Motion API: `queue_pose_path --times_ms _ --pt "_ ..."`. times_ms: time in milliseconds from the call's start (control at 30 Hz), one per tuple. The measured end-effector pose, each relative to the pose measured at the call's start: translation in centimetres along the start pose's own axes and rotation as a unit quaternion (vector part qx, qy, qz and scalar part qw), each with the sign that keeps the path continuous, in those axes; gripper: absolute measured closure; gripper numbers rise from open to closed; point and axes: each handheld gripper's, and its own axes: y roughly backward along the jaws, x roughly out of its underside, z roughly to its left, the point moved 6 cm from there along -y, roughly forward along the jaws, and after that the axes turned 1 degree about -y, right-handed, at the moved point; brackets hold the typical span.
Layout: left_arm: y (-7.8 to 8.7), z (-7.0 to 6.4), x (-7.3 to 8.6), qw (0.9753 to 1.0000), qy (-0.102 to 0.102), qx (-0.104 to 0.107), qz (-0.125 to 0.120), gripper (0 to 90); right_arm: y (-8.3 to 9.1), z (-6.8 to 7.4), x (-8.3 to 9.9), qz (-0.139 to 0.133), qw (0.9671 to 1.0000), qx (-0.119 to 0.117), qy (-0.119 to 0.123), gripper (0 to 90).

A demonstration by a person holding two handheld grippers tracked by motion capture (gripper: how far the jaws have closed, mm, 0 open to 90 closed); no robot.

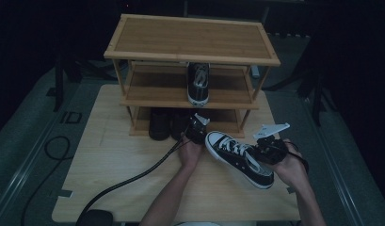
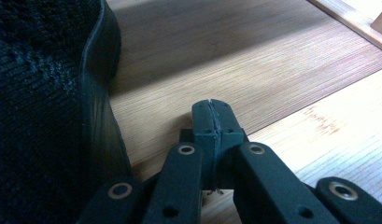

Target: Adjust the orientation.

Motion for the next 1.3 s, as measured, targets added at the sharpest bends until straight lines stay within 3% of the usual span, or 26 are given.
queue_pose_path --times_ms 467,1300 --pt "0.0 0.0 0.0 1.0000 0.000 0.000 0.000 90.0 1.4 -0.2 -0.6 -0.011 0.9999 0.002 0.005 88.1" --pt "0.0 0.0 0.0 1.0000 -0.001 0.001 0.002 90.0 4.3 -2.4 -2.7 -0.037 0.9991 0.022 0.000 88.1"
